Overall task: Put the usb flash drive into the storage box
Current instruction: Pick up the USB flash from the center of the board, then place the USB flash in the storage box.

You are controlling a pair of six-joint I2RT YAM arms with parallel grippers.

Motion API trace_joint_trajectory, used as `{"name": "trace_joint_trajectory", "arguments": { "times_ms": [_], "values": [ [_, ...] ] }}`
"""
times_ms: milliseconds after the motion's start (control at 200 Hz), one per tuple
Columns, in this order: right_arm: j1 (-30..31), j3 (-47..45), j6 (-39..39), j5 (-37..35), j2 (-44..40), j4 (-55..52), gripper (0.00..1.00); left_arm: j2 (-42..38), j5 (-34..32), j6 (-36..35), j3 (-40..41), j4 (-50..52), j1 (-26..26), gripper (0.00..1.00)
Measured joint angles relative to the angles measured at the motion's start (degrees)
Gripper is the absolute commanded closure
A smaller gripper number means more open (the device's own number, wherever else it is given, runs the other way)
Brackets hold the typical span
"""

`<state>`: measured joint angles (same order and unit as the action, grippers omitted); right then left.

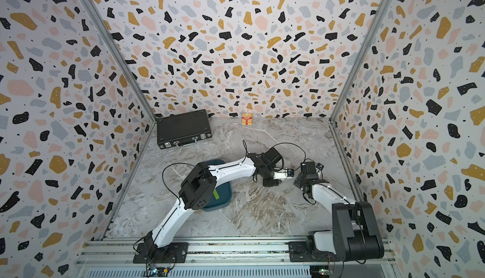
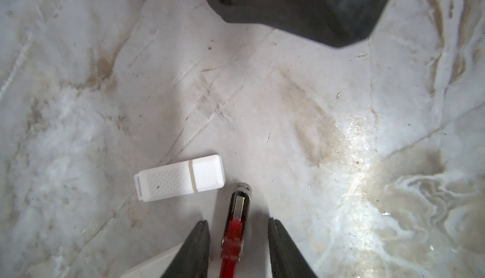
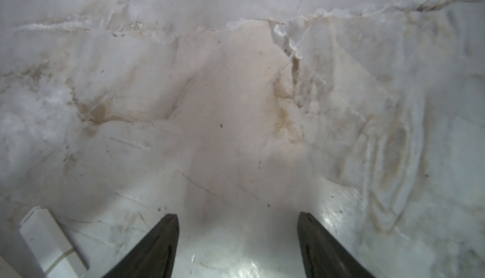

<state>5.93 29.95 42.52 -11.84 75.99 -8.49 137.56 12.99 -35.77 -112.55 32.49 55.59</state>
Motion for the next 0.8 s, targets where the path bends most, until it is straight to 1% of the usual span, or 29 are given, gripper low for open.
{"name": "trace_joint_trajectory", "arguments": {
  "times_ms": [70,160,310,405,501,571,631,736,801],
  "values": [
    [0.0,0.2,0.0,0.0,0.2,0.0,0.24,0.3,-0.3,0.3,0.0,0.3,0.0,0.80],
    [0.0,0.2,0.0,0.1,0.2,0.0,0.24,0.6,-0.6,0.7,-0.9,1.0,0.0,0.88],
    [-0.1,0.2,-0.1,0.1,0.2,0.0,0.24,0.6,-1.6,2.0,-2.0,2.7,0.0,0.93],
    [-0.1,0.2,-0.1,0.1,0.3,0.0,0.25,-0.1,-1.7,4.0,-2.1,3.5,0.0,0.97],
    [-0.1,0.2,-0.1,0.1,0.2,0.0,0.25,-3.4,-2.8,7.7,0.3,3.0,0.1,1.00],
    [-0.1,0.2,-0.1,0.1,0.3,0.0,0.25,-9.6,-4.8,11.7,5.8,1.9,0.1,1.00],
    [-0.1,0.2,-0.1,0.1,0.3,0.0,0.26,-17.4,-7.8,16.2,12.4,0.5,0.0,1.00],
    [-0.1,0.2,-0.2,0.1,0.4,0.0,0.28,-34.4,-13.4,25.4,25.4,-2.6,-0.6,1.00],
    [-0.1,0.2,-0.3,0.3,0.4,0.0,0.28,-46.0,-17.4,32.5,34.2,-4.4,-2.4,1.00]
  ]
}}
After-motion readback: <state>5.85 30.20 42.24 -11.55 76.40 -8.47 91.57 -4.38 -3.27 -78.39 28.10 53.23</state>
